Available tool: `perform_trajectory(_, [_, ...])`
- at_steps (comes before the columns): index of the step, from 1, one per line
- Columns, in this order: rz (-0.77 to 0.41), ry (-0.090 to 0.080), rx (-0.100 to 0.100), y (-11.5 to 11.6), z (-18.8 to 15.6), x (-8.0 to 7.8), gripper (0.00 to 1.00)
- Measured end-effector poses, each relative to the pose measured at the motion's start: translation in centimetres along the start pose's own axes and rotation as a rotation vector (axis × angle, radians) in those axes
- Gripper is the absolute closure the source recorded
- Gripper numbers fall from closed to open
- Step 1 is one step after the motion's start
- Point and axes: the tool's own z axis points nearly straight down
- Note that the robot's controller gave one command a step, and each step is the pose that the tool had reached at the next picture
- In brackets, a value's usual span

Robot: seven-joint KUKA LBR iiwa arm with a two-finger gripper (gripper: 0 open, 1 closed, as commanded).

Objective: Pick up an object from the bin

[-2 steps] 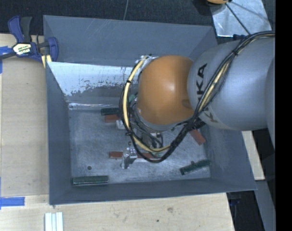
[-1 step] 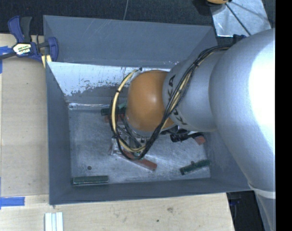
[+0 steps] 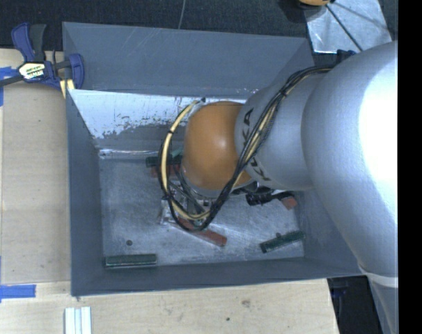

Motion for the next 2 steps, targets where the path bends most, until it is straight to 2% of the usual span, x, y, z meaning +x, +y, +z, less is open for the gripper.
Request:
perform_trajectory(1, [0.012,0.005,0.005,-0.3,-3.3,0.3,1.0])
perform_trajectory(2, [0.021,-0.002,0.003,0.1,-7.6,-0.3,1.0])
